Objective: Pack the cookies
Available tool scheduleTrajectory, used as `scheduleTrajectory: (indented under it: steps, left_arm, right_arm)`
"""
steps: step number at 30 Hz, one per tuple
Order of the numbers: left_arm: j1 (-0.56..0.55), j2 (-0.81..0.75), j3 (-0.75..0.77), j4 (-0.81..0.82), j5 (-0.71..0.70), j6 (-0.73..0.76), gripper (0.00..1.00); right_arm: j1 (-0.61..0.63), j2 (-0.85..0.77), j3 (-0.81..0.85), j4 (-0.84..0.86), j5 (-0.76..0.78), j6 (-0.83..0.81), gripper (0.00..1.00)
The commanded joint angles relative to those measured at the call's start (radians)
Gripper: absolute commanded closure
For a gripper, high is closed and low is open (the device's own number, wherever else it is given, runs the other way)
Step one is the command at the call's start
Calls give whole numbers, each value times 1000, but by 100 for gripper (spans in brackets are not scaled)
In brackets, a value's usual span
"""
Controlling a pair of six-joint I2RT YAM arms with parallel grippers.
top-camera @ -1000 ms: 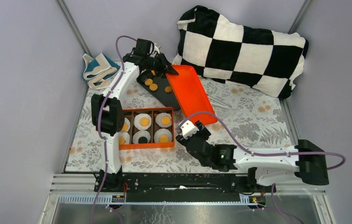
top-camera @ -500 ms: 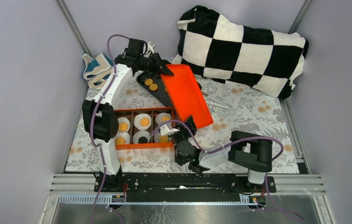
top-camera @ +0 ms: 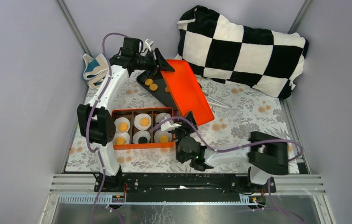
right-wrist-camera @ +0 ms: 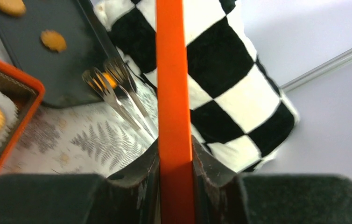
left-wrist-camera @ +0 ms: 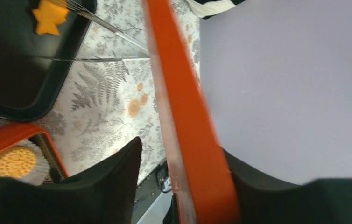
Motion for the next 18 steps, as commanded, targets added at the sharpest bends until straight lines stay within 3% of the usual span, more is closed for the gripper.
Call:
scheduleTrajectory:
  steps: [1, 3, 4, 9, 15, 17, 18]
  left_arm:
    - [16, -38, 30, -31, 70, 17, 33]
    - [45, -52, 81, -31, 110, 18, 20]
    - [67, -62, 105, -17, 137, 10, 16]
    - [153, -217, 33, 339, 193, -193, 14]
    - [181, -364, 1, 547, 219, -268, 12]
    - [181, -413, 6, 517, 193, -232, 26]
    - [181, -437, 17, 456, 150, -170, 40]
  right_arm:
    - [-21, -286, 117, -548, -31, 613, 100]
    - [-63, -390, 194, -1024, -160, 1012, 100]
    - [-90, -429, 210, -1133, -219, 1122, 100]
    - [-170, -524, 262, -1339, -452, 1229, 100]
    - [-244, -533, 360, -1491, -674, 1318, 100]
    - [-277, -540, 387, -1521, -769, 1358, 100]
    - [-294, -549, 403, -1528, -825, 1378, 100]
